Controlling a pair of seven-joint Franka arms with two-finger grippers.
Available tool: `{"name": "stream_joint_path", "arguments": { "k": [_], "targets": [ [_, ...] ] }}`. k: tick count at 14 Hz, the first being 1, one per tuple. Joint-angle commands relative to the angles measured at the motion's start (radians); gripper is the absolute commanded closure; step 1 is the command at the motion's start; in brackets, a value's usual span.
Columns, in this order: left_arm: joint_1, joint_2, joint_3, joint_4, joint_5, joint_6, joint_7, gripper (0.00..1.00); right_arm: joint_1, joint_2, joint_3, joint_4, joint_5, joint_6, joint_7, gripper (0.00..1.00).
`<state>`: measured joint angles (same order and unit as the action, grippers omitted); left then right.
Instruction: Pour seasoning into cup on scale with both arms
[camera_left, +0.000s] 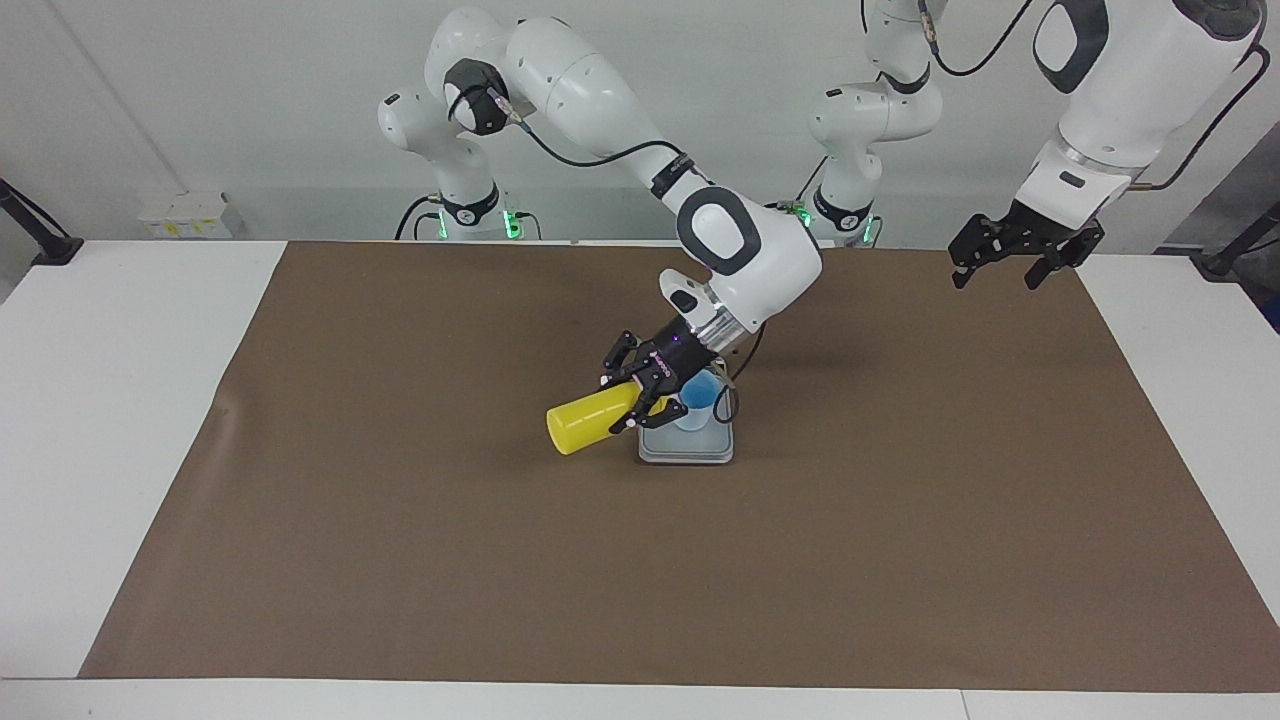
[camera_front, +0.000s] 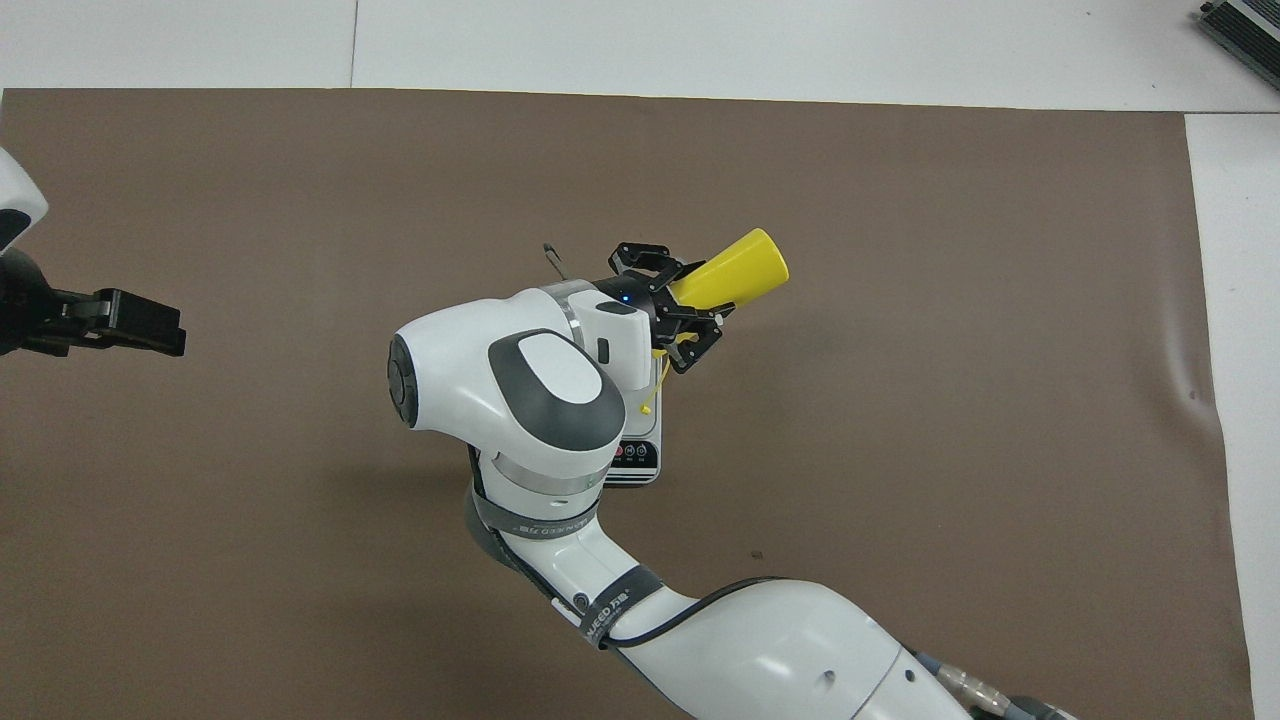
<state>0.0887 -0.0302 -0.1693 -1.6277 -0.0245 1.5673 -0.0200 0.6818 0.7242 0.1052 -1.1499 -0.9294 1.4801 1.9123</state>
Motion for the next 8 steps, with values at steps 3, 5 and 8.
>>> {"name": "stream_joint_path", "arguments": {
  "k": [3, 5, 8],
  "targets": [
    [0.013, -0.008, -0.009, 0.002, 0.009, -0.009, 0.006, 0.00, -0.144, -0.152, 0.002, -0.016, 0.264, -0.003, 0.020, 1.00],
    [0.013, -0.008, -0.009, 0.002, 0.009, -0.009, 0.005, 0.00, -0.256, -0.221, 0.004, -0.019, 0.425, 0.017, 0.004, 1.00],
    [0.013, -0.008, -0.007, 0.002, 0.009, -0.009, 0.006, 0.00, -0.410, -0.285, 0.005, -0.043, 0.659, 0.051, -0.032, 1.00]
  ]
}}
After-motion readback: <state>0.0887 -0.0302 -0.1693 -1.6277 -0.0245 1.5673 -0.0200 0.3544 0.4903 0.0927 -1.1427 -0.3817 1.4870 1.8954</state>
